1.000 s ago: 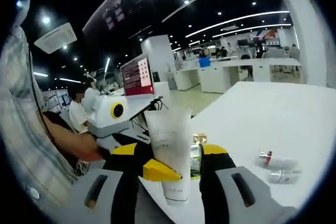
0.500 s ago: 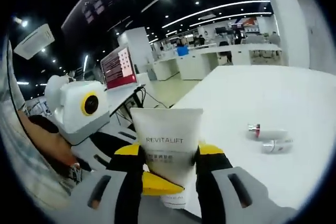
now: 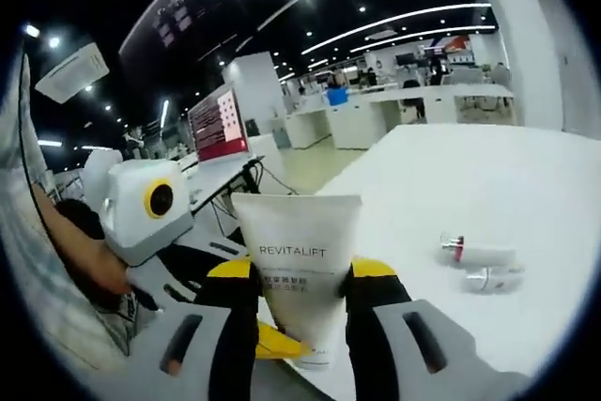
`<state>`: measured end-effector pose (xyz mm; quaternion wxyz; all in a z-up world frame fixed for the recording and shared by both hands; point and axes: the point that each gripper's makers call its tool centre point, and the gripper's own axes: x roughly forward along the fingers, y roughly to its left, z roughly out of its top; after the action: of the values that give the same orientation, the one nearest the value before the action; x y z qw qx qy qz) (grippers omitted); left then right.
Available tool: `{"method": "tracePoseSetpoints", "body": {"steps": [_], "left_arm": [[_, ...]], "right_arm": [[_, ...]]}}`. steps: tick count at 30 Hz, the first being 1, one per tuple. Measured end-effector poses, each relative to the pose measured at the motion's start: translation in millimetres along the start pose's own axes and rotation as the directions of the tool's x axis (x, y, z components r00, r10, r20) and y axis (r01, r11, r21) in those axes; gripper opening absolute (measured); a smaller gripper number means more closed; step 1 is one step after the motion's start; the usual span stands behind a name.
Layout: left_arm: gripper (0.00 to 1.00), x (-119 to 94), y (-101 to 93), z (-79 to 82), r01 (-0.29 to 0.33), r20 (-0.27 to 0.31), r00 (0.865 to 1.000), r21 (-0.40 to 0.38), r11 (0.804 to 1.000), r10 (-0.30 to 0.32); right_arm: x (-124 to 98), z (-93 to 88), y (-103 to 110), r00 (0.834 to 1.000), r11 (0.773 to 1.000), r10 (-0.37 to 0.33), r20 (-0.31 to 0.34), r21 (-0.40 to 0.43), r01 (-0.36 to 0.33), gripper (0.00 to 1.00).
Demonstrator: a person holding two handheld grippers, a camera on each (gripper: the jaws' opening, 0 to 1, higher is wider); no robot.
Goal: Arrange the skincare products in the storage area until every visible bottle or jar stands upright without overlapping.
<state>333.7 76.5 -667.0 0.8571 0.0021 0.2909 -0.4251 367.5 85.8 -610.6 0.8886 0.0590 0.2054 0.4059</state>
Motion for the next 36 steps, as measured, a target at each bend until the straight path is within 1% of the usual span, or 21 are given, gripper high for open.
{"method": "tracePoseSetpoints", "body": {"steps": [2, 5, 7, 8, 9, 10, 11, 12, 14, 16, 17, 18, 19, 20, 23, 26, 27, 29, 31, 32, 36], "left_arm": [[0.43, -1, 6.0, -10.9, -0.027, -0.015, 1.000, 0.035, 0.999, 0.027], [0.45, -9, 14.4, -30.6, -0.057, -0.077, 0.995, 0.109, 0.992, 0.066], [0.46, -11, 17.8, -44.2, -0.055, -0.113, 0.991, 0.154, 0.987, 0.073], [0.46, -13, 22.4, -58.0, -0.063, -0.158, 0.983, 0.175, 0.983, 0.091], [0.46, -13, 26.0, -66.1, -0.069, -0.180, 0.978, 0.190, 0.979, 0.104], [0.46, -13, 28.9, -78.2, -0.072, -0.217, 0.970, 0.184, 0.980, 0.112], [0.47, -12, 29.8, -85.6, -0.074, -0.233, 0.966, 0.163, 0.984, 0.111], [0.47, -11, 31.5, -95.7, -0.096, -0.251, 0.960, 0.118, 0.988, 0.123], [0.47, -11, 34.4, -105.6, -0.120, -0.271, 0.951, 0.118, 0.986, 0.148], [0.49, -14, 32.8, -109.7, -0.141, -0.259, 0.950, 0.148, 0.979, 0.176], [0.49, -15, 32.2, -113.8, -0.144, -0.265, 0.946, 0.169, 0.975, 0.186], [0.49, -18, 34.0, -117.0, -0.145, -0.286, 0.937, 0.204, 0.968, 0.201], [0.49, -16, 35.5, -114.8, -0.144, -0.276, 0.937, 0.251, 0.957, 0.213], [0.49, -15, 35.5, -112.5, -0.142, -0.264, 0.940, 0.269, 0.952, 0.215], [0.49, -15, 37.6, -107.6, -0.164, -0.235, 0.945, 0.258, 0.952, 0.226], [0.49, -15, 45.1, -108.4, -0.191, -0.240, 0.939, 0.237, 0.952, 0.248], [0.49, -15, 46.3, -107.5, -0.197, -0.236, 0.939, 0.231, 0.953, 0.251], [0.49, -15, 48.2, -103.9, -0.212, -0.217, 0.941, 0.218, 0.953, 0.259], [0.49, -14, 48.3, -104.3, -0.212, -0.218, 0.941, 0.216, 0.953, 0.259], [0.49, -14, 47.5, -105.7, -0.209, -0.225, 0.940, 0.213, 0.954, 0.256], [0.49, -14, 47.4, -104.7, -0.210, -0.221, 0.942, 0.204, 0.956, 0.254]], "right_arm": [[0, -0.6, -10, 1.000, 1.000, -0.008, 0.020, 0.012, 0.008, 0.33], [-6, 1.5, -28, 0.997, 0.998, -0.047, 0.055, 0.046, 0.045, 0.33], [-13, 4.3, -39, 0.994, 0.996, -0.073, 0.078, 0.058, 0.069, 0.33], [-19, 4.8, -47, 0.992, 0.994, -0.088, 0.090, 0.067, 0.082, 0.33], [-23, 4.5, -52, 0.990, 0.993, -0.099, 0.097, 0.074, 0.092, 0.33], [-28, 3.4, -61, 0.988, 0.991, -0.115, 0.103, 0.079, 0.107, 0.33], [-32, 2.4, -68, 0.986, 0.989, -0.128, 0.106, 0.085, 0.119, 0.33], [-37, 0.3, -79, 0.983, 0.985, -0.151, 0.102, 0.097, 0.141, 0.33], [-44, -0.4, -94, 0.976, 0.980, -0.184, 0.114, 0.104, 0.172, 0.33], [-52, -1.3, -111, 0.969, 0.972, -0.215, 0.124, 0.119, 0.200, 0.33], [-56, -1.2, -121, 0.964, 0.968, -0.231, 0.131, 0.125, 0.216, 0.33], [-58, -1.1, -127, 0.961, 0.966, -0.242, 0.135, 0.126, 0.225, 0.33], [-60, -1.4, -136, 0.956, 0.962, -0.257, 0.138, 0.128, 0.240, 0.33], [-61, -1.2, -141, 0.954, 0.960, -0.265, 0.139, 0.126, 0.249, 0.33], [-61, 2.7, -159, 0.945, 0.952, -0.298, 0.133, 0.114, 0.284, 0.33], [-59, 11.3, -170, 0.943, 0.951, -0.303, 0.138, 0.102, 0.290, 0.33], [-58, 12.6, -172, 0.943, 0.952, -0.303, 0.139, 0.098, 0.291, 0.33], [-56, 19.5, -182, 0.940, 0.951, -0.309, 0.144, 0.073, 0.301, 0.33], [-54, 27.0, -196, 0.935, 0.947, -0.322, 0.149, 0.062, 0.317, 0.33], [-52, 32.9, -206, 0.930, 0.943, -0.333, 0.153, 0.058, 0.328, 0.33], [-48, 54.6, -234, 0.910, 0.929, -0.371, 0.185, 0.055, 0.367, 0.34]]}}
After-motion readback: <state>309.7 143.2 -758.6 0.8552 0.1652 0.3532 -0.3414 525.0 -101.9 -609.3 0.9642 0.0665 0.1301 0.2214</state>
